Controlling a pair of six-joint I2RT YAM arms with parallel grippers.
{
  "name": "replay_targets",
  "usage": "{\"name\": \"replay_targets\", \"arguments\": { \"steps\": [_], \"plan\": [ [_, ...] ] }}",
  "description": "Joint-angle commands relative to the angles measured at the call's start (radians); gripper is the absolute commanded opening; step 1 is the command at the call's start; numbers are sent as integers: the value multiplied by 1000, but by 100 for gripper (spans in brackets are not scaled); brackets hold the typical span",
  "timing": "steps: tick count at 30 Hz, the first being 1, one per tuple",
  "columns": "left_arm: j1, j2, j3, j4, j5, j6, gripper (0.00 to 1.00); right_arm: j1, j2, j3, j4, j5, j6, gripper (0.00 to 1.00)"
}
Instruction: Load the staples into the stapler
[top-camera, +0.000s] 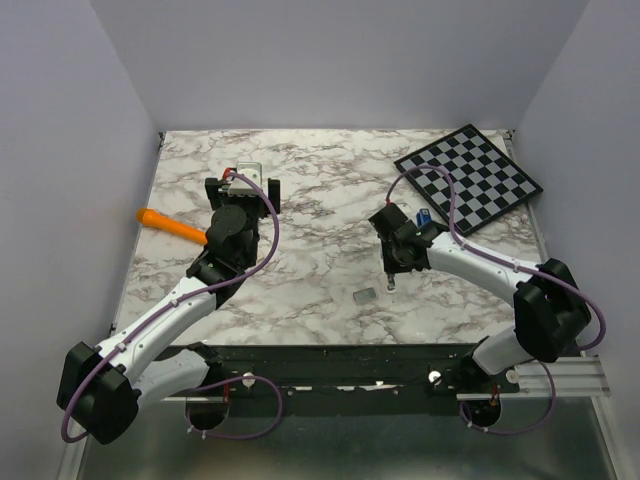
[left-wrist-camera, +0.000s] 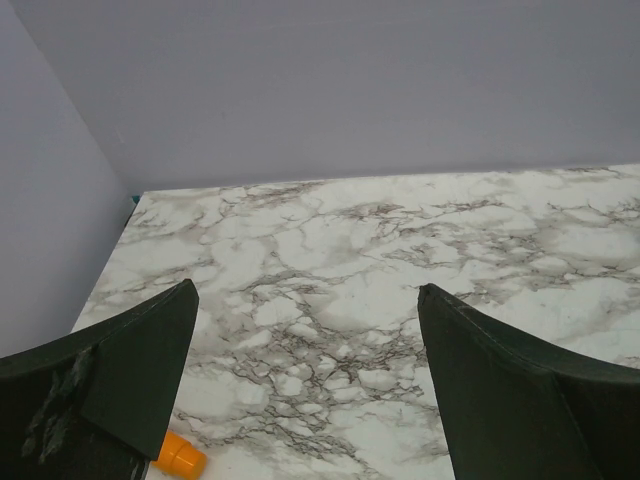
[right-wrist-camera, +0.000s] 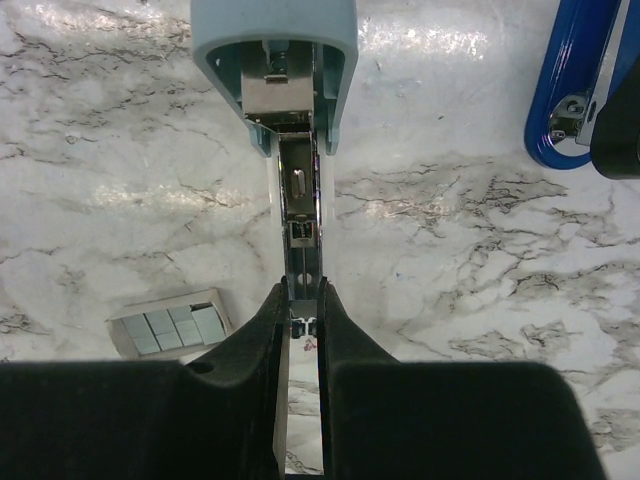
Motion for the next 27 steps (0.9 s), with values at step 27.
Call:
{"name": "replay_targets", "arguments": {
  "steps": [27],
  "plan": [
    [-7, -5, -9, -6, 16, -7, 99, -28, 29, -26, 56, -42, -36, 17]
  ]
}}
